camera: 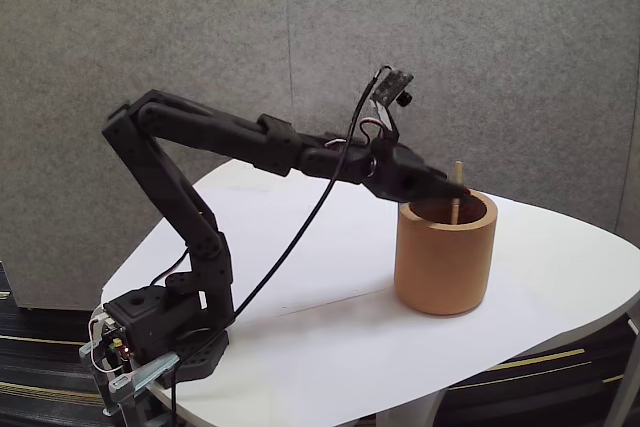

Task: Grab the pen and put it in the pen holder.

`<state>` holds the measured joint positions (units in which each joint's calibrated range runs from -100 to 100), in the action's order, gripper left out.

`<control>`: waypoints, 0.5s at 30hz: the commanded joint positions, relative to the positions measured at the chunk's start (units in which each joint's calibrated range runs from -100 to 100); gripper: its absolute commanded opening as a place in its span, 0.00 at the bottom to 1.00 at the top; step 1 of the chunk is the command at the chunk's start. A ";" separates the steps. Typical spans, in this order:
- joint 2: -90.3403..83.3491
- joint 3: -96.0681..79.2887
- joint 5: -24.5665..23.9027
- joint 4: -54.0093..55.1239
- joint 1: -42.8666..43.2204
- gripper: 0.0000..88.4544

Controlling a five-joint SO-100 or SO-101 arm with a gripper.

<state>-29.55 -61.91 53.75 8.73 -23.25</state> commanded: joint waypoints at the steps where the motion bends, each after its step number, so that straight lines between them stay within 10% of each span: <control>1: -2.29 9.21 0.24 0.51 0.55 0.32; 15: -2.62 33.84 -0.08 0.25 4.94 0.32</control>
<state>-29.72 -36.46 53.75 8.73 -21.12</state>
